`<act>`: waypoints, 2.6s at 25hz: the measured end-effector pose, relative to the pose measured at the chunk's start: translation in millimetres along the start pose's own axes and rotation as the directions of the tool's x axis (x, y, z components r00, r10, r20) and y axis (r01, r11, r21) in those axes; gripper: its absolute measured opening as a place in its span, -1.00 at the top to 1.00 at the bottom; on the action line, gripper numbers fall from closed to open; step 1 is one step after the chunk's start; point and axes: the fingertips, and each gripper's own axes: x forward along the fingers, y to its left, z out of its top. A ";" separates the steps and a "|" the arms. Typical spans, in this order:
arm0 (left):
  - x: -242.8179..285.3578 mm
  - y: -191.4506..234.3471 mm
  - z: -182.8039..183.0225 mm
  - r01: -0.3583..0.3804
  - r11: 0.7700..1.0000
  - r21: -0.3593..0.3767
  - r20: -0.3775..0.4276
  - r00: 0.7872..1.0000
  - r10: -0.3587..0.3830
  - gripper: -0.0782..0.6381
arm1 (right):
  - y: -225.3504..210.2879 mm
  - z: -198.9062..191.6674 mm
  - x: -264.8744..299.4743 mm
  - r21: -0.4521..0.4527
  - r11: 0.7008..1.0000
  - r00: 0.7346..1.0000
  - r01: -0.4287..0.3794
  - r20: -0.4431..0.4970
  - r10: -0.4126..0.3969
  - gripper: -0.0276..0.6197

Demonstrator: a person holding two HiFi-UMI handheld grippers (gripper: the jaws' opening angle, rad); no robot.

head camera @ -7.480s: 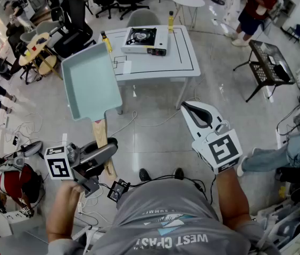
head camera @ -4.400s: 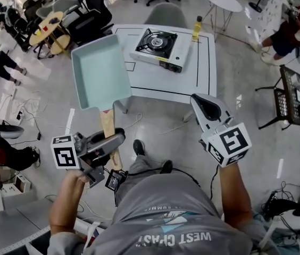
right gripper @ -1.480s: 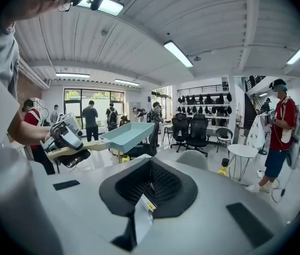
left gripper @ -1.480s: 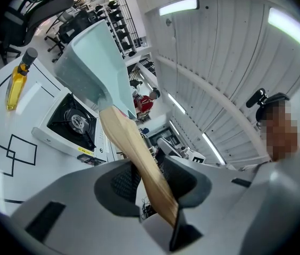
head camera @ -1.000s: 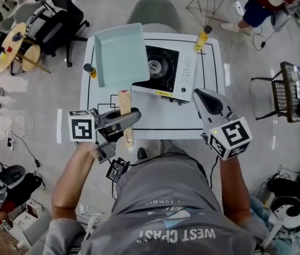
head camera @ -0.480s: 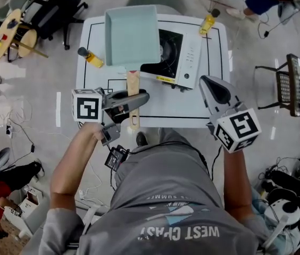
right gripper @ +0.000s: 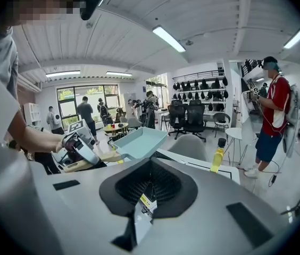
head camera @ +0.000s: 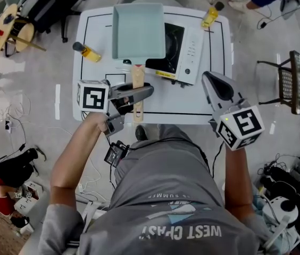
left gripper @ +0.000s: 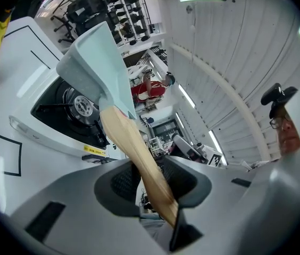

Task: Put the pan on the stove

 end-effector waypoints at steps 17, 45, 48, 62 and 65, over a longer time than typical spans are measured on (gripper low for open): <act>18.8 45.1 -3.1 0.000 0.995 -0.102 -0.026 1.000 -0.002 0.43 | -12.9 -13.2 15.3 0.021 1.000 0.999 -0.005 -0.042 0.006 0.88; 59.8 75.5 -18.0 0.035 0.994 -0.103 -0.090 0.995 -0.045 0.43 | -22.7 -31.9 29.5 0.044 0.999 0.996 -0.020 -0.084 0.023 0.88; 61.7 76.9 -18.7 0.033 0.995 -0.099 -0.101 0.994 -0.043 0.43 | -22.4 -31.1 27.7 0.043 0.999 0.996 -0.020 -0.082 0.023 0.88; 63.7 72.9 -20.2 0.061 0.997 -0.051 -0.099 0.993 -0.066 0.29 | -11.0 -29.4 21.5 0.040 0.999 0.997 -0.019 -0.071 0.022 0.88; 62.8 72.4 -19.3 0.060 0.997 -0.046 -0.092 0.994 -0.064 0.22 | -8.7 -29.6 20.8 0.038 0.999 0.997 -0.021 -0.070 0.023 0.88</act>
